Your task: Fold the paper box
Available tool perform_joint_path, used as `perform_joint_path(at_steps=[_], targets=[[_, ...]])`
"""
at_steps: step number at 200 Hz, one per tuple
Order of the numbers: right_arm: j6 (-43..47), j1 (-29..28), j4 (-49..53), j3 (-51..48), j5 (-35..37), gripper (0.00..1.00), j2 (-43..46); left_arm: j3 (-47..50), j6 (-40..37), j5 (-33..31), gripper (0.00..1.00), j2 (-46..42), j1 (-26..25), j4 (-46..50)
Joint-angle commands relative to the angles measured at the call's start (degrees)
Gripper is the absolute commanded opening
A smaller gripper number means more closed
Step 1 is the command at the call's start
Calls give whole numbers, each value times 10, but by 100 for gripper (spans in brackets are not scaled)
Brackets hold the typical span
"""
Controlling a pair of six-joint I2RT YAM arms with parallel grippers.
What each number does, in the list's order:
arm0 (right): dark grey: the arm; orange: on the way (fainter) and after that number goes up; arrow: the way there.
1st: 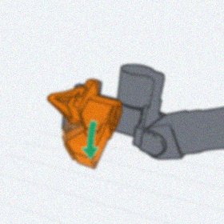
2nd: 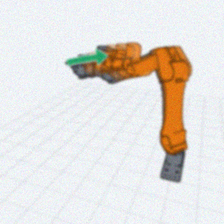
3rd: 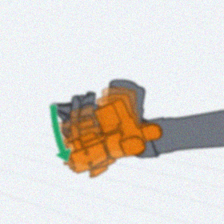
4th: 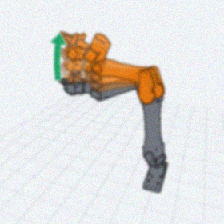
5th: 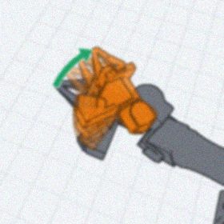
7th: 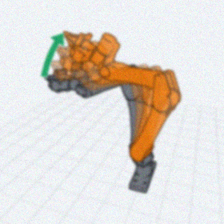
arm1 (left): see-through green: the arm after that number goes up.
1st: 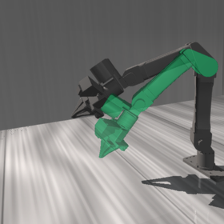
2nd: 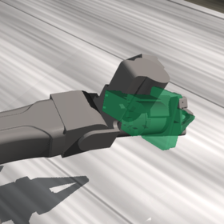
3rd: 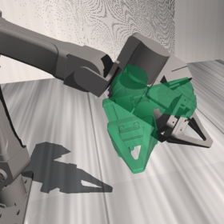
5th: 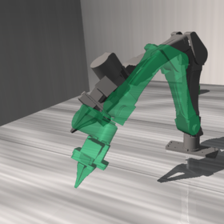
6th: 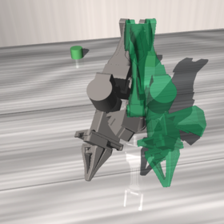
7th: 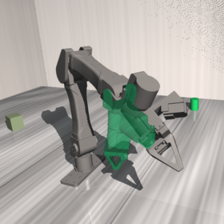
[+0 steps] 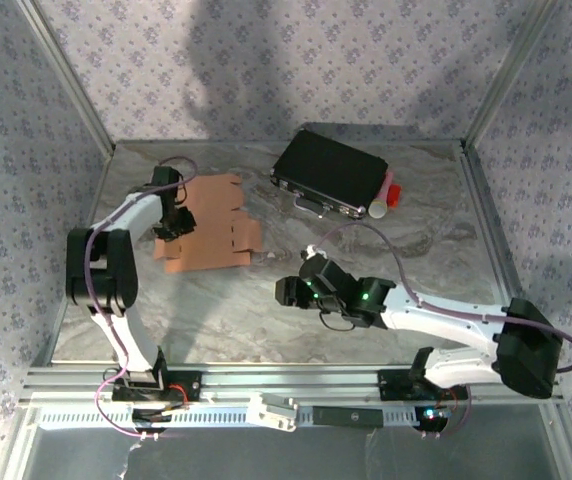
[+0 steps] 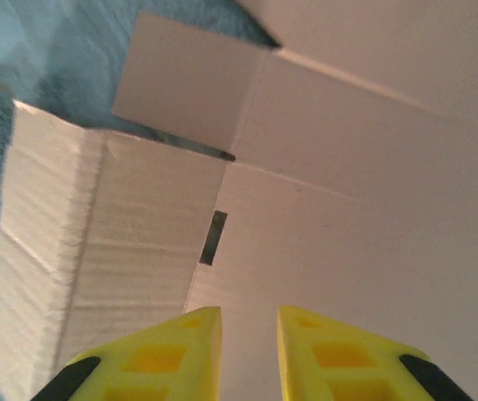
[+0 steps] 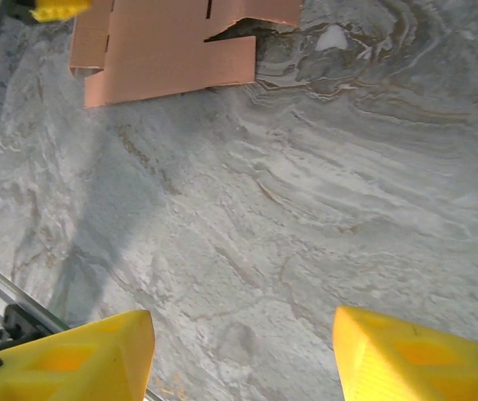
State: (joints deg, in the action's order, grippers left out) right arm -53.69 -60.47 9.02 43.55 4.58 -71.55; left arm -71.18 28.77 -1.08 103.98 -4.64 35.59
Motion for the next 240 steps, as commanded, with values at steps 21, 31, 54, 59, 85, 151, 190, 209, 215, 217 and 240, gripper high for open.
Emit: perform_joint_path(at_steps=[21, 31, 54, 59, 85, 151, 190, 209, 215, 217, 240], targets=[[-36, 19, -35, 3, -29, 71, -29, 98, 47, 20, 24, -41, -39, -56], [-43, 36, -58, -8, -48, 72, -34, 134, 66, 16, 24, -60, -60, -81], [-58, 69, -101, -21, -86, 73, -47, 209, 108, 4, 24, -102, -99, -126], [-60, 73, -104, -22, -89, 73, -49, 226, 120, 8, 24, -112, -106, -138], [-71, 97, -115, -27, -98, 72, -55, 289, 180, 28, 24, -162, -146, -185], [-100, 152, -146, -51, -122, 70, -58, 308, 238, 38, 32, -368, -212, -145], [-144, 165, -216, -57, -125, 67, -94, 281, 161, 85, 42, -412, -78, -67], [-177, 164, -275, -53, -131, 66, -132, 262, 132, 122, 43, -392, -16, -64], [-188, 163, -289, -50, -132, 66, -144, 252, 124, 128, 43, -380, -5, -57], [-192, 163, -293, -50, -131, 66, -148, 249, 122, 131, 43, -375, -3, -56], [-230, 160, -357, -50, -115, 66, -191, 234, 111, 147, 41, -342, 7, -46]])
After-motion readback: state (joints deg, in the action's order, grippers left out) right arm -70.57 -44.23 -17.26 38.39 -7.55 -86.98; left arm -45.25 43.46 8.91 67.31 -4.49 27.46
